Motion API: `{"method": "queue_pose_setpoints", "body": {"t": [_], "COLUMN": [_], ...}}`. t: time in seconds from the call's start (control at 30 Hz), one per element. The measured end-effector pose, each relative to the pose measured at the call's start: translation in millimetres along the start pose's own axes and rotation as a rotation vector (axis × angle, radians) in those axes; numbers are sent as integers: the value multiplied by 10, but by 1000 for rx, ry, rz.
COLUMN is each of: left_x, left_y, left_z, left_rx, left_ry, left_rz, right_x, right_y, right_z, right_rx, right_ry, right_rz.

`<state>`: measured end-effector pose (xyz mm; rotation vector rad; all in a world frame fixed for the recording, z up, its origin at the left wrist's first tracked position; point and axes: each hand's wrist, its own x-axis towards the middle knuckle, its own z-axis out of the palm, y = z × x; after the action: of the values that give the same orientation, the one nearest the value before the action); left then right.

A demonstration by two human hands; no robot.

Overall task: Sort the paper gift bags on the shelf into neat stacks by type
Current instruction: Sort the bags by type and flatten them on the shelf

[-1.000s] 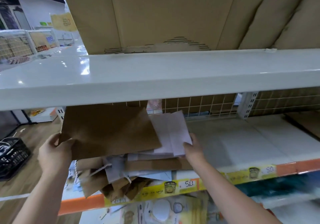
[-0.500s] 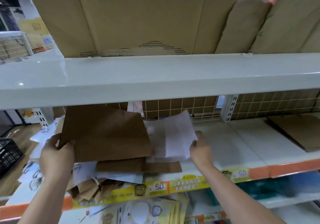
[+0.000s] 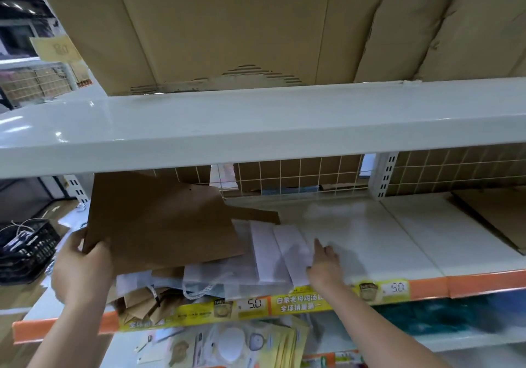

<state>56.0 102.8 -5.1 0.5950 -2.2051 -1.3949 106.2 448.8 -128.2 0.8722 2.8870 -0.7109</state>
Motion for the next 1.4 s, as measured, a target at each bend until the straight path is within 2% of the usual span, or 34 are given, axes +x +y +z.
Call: {"method": "queue_pose_setpoints", "body": {"t": [0.03,0.1,0.17,0.23,0.33,0.47,0.67,0.87,1.17,1.4], "left_x": [12,40,67,96,151,213,286,309,359,434], "left_y": [-4,-17,-26,-37,-68,-118,-175,-231,-266,-263], "left_z": [-3,2,12,22,32,15,-39,-98,-137,-184], "left_rx": [11,22,29,31,39,46,50,58,57,8], "left_ry": [0,-7,-17,-31,-48,-70,-83,-107,-121,-104], "left_rz": [-2,-8,-9,-6,10,6,-4,-4,0,19], "right_x": [-15,-37,-140,-176,-222,-239,-176,-173,-235,-242], "right_y": [-40,-141,-343,-507,-692,-794,-806,-932,-1191,-1112], "right_z": [29,108,104,151,213,297,285,318,196,309], "right_rx": [-113,-141,-50,-44,-104,-56,-95,-244,-391,-434], "right_ry": [109,191,39,-158,-157,-191,-156,-159,-151,11], "right_rz": [-73,-223,-216,-123,-151,-283,-59,31,-81,-183]}}
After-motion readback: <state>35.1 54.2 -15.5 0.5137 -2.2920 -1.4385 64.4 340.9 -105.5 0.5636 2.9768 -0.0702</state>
